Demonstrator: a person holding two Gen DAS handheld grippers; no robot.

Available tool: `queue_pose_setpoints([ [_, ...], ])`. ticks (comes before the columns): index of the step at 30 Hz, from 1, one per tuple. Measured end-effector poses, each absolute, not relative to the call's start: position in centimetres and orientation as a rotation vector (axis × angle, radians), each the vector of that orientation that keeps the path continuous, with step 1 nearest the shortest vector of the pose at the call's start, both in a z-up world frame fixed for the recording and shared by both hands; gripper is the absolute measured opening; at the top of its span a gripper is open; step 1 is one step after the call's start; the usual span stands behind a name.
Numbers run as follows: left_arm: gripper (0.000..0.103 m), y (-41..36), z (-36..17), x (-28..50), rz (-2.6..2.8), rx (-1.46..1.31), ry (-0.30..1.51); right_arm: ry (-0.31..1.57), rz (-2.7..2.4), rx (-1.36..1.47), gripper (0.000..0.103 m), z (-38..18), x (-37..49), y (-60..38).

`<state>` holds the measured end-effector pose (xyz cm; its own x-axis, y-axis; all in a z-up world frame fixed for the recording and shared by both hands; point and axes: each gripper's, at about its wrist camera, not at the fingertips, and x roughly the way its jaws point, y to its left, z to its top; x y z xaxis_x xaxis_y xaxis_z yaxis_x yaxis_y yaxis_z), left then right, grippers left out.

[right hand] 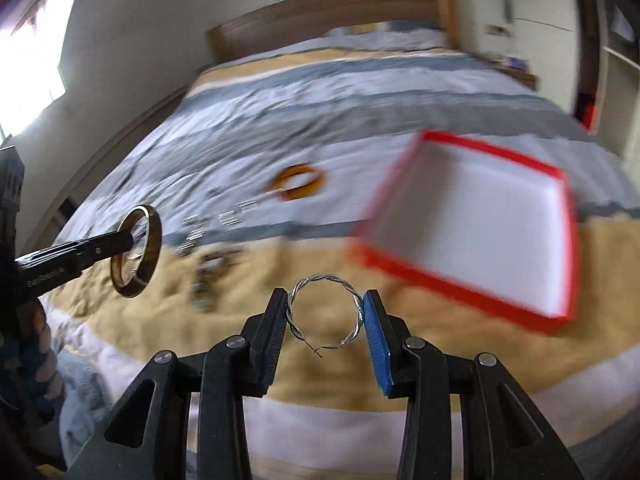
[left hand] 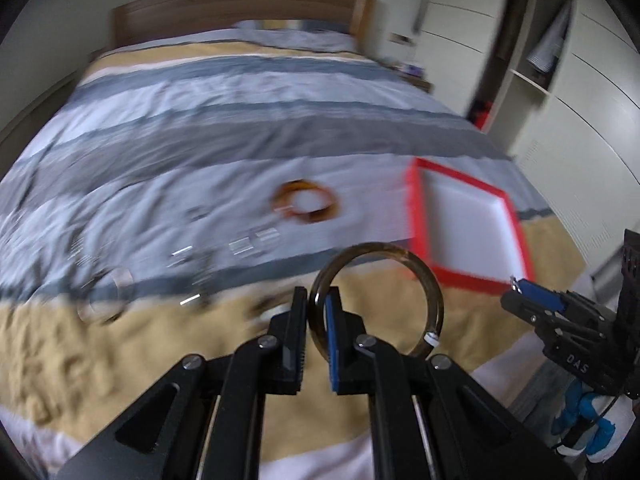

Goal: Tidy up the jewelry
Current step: 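Carry both items into the red box and open both tools to release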

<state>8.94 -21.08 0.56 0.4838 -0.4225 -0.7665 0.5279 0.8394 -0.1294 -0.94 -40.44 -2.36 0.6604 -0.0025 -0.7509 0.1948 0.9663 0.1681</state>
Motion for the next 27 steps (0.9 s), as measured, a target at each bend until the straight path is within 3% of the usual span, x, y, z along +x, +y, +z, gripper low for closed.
queue_pose_setpoints([
  [10, 0.008, -38.3, -3.6, 11.3, -0.713, 0.286, 0.964, 0.897, -0.181, 0.264, 0.038, -5.5, 0.6, -50.9],
  [18, 0.008, -41.6, -9.5, 12.7, -0.659, 0.368, 1.067, 1.018, -0.151, 0.124, 0.039, -9.1, 2.8, -52.3],
  [27, 0.011, -40.4, -10.6, 12.0, -0.52, 0.351, 1.133, 1.155, -0.055, -0.09, 0.038, -10.3, 3.8, -51.7],
])
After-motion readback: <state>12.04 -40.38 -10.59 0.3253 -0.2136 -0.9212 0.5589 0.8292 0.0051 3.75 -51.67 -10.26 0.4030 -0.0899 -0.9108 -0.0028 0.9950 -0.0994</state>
